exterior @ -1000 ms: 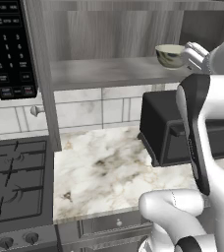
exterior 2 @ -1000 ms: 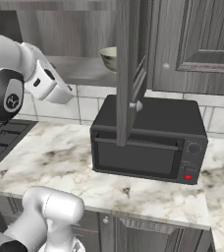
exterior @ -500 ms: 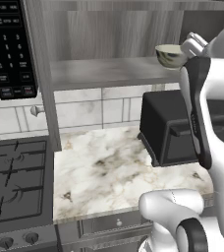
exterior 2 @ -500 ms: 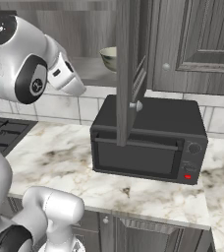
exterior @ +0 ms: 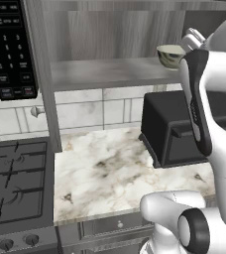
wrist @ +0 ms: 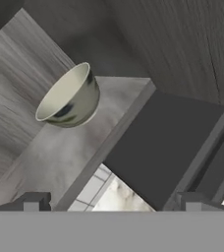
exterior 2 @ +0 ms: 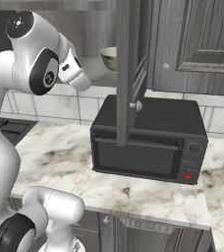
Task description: Take the smaller bowl and place it next to the appetizer plate on the dining counter , and place the larger bowl next to the plate with cooked food.
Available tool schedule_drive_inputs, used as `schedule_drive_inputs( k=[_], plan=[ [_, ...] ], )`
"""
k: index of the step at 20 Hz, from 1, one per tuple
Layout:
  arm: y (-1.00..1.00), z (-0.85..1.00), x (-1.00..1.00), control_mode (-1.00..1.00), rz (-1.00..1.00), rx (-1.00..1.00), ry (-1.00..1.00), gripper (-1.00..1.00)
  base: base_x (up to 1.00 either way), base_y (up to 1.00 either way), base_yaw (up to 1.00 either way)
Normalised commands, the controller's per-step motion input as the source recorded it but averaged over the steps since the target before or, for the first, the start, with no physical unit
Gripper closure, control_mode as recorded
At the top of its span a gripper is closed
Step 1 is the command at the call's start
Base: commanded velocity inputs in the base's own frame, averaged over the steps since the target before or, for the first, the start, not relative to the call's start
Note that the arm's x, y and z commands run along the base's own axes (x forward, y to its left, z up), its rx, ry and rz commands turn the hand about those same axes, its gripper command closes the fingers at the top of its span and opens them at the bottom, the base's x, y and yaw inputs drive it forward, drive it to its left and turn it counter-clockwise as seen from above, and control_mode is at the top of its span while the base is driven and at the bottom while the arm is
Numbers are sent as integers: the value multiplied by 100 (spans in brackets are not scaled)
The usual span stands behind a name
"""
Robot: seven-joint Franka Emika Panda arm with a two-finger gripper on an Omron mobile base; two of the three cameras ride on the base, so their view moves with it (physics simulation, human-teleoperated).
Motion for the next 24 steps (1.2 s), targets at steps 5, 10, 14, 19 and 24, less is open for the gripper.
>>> schedule_drive_inputs(
  k=[5, 10, 14, 19, 24],
  plan=[
    [0, 0, 24, -100, 0, 0, 0, -100, 0, 0, 0],
    [-9, -1, 29, -100, 0, 0, -3, -100, 0, 0, 0],
    [-17, -7, 41, -100, 0, 0, -2, -100, 0, 0, 0],
    [-13, -11, 46, -100, 0, 0, 0, -100, 0, 0, 0],
    [-5, -7, 50, -100, 0, 0, 0, -100, 0, 0, 0]
  ],
)
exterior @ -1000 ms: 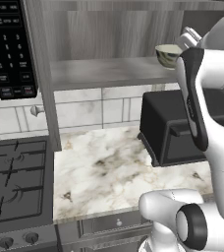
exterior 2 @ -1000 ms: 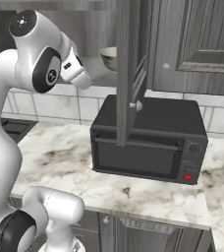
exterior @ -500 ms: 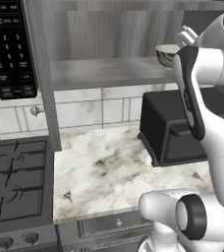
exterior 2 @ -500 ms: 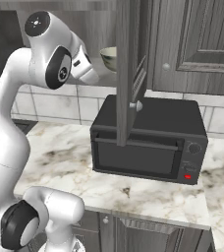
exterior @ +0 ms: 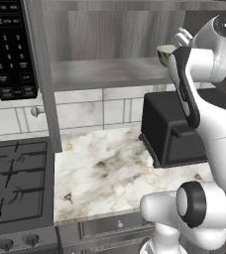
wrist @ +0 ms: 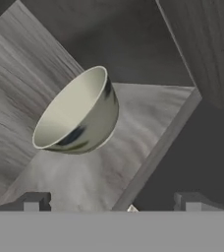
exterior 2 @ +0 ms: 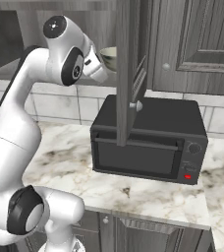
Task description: Take the smaller bowl and place it next to the appetizer plate on the dining counter , and place the larger bowl next to the plate with cooked food.
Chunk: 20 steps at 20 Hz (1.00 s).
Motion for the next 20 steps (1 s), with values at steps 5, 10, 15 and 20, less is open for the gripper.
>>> schedule_drive_inputs(
  k=[5, 10, 15, 20],
  plan=[
    [-9, 0, 45, -100, 0, 0, 0, -100, 0, 0, 0],
    [-7, 0, 31, -100, 0, 0, 0, -100, 0, 0, 0],
    [-4, 0, 25, -100, 0, 0, 1, -100, 0, 0, 0],
    [-1, 0, 27, -100, 0, 0, 3, -100, 0, 0, 0]
  ],
)
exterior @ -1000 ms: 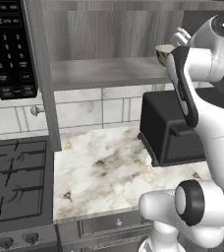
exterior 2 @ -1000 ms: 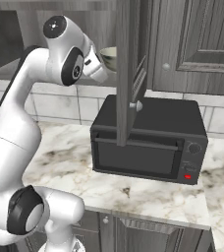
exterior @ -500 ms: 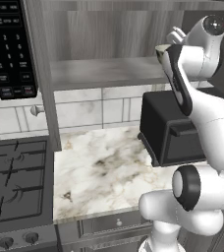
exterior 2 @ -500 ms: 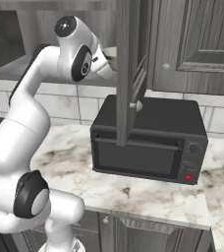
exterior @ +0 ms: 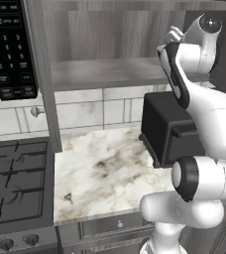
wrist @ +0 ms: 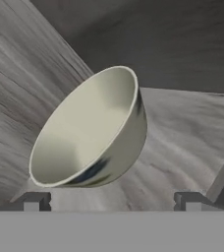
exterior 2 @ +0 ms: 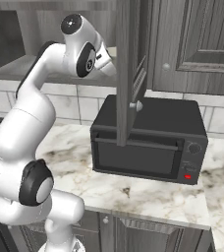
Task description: Take the smaller bowl and place it next to the appetizer plate on the dining counter , and place the larger bowl next to the plate with cooked food.
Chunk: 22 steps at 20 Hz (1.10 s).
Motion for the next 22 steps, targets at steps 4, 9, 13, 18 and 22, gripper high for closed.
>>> schedule_drive_inputs(
  k=[4, 9, 13, 18, 22],
  plan=[
    [-2, 0, 27, -100, 0, 0, 3, -100, 0, 0, 0],
    [-11, 0, 16, -100, 0, 0, 1, -100, 0, 0, 0],
    [-15, -1, 14, -100, 0, 0, 0, -100, 0, 0, 0],
    [-8, -14, 20, -100, 0, 0, 0, -100, 0, 0, 0],
    [-1, -23, 22, -100, 0, 0, 0, -100, 0, 0, 0]
  ],
)
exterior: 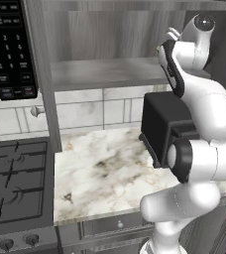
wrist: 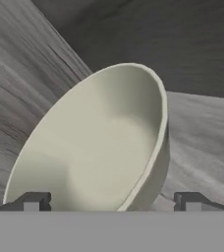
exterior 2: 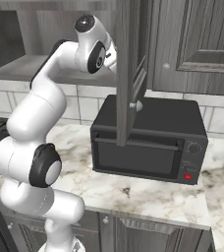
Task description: Take the smaller bowl and place it next to the appetizer plate on the dining counter , and place the larger bowl next to the plate with cooked food.
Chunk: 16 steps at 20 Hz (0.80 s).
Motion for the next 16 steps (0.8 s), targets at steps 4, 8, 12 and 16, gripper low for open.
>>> schedule_drive_inputs(
  k=[4, 8, 12, 16],
  plan=[
    [-1, -16, 27, -100, 0, 0, 2, -100, 0, 0, 0],
    [0, -14, 29, -100, 0, 0, 3, -100, 0, 0, 0],
    [0, -3, 12, -100, 0, 0, 0, 100, 0, 0, 0],
    [0, 0, 0, -100, 0, 0, 0, 100, 0, 0, 0]
  ],
)
